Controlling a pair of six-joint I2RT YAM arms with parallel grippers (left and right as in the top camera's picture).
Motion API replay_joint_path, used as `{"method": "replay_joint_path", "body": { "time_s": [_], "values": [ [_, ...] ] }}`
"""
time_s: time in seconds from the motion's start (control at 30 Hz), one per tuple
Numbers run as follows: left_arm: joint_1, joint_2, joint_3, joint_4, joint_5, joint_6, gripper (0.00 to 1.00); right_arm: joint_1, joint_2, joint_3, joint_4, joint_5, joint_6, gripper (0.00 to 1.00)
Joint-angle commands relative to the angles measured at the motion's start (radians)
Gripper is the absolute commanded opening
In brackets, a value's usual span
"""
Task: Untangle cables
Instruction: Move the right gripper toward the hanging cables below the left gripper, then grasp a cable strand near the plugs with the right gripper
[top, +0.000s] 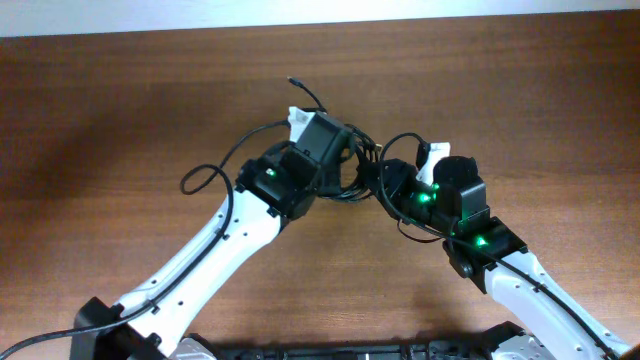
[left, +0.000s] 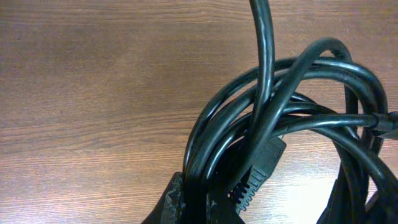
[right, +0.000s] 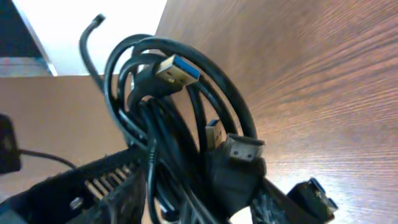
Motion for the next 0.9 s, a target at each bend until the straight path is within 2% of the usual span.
{"method": "replay_joint_path", "body": {
  "time_s": [0.0, 0.07, 0.13, 0.17, 0.23, 0.33, 0.43, 0.53, 0.6, 0.7, 0.8, 0.87],
  "values": [
    [-0.029, 0.000, 0.003, 0.006, 0.038, -0.024, 0.00, 0.009, 0.006, 0.011, 0.005, 0.059, 0.002, 0.33],
    [-0.029, 0.000, 0.003, 0.007, 0.096, -0.041, 0.00, 0.009, 0.006, 0.011, 0.005, 0.067, 0.002, 0.22],
    [-0.029, 0.000, 0.003, 0.014, 0.154, -0.040, 0.00, 0.009, 0.006, 0.011, 0.005, 0.075, 0.002, 0.06],
    [-0.029, 0.000, 0.003, 0.019, 0.188, -0.040, 0.00, 0.009, 0.006, 0.011, 0.005, 0.078, 0.002, 0.04],
    [-0.029, 0.000, 0.004, 0.043, 0.288, -0.040, 0.00, 0.009, 0.008, 0.011, 0.005, 0.094, -0.004, 0.04],
    [-0.029, 0.000, 0.003, 0.064, 0.350, -0.022, 0.00, 0.009, 0.010, 0.011, 0.021, 0.099, -0.049, 0.04],
    [-0.029, 0.000, 0.003, 0.065, 0.353, 0.075, 0.00, 0.009, 0.010, 0.011, 0.154, 0.043, -0.161, 0.04],
    [-0.029, 0.000, 0.003, 0.069, 0.344, 0.085, 0.00, 0.007, 0.010, 0.011, 0.332, -0.063, -0.314, 0.04],
    [-0.024, 0.000, 0.003, 0.076, 0.280, 0.084, 0.00, 0.007, 0.010, 0.011, 0.373, -0.164, -0.365, 0.04],
    [0.019, 0.000, 0.003, 0.087, 0.182, 0.000, 0.00, 0.007, 0.010, 0.011, 0.371, -0.331, -0.428, 0.04],
    [0.110, 0.000, 0.004, 0.092, 0.179, -0.086, 0.00, 0.007, 0.010, 0.011, 0.368, -0.454, -0.506, 0.04],
    [0.187, 0.000, 0.004, 0.092, 0.189, -0.093, 0.00, 0.006, 0.010, 0.011, 0.334, -0.454, -0.509, 0.04]
  ]
}}
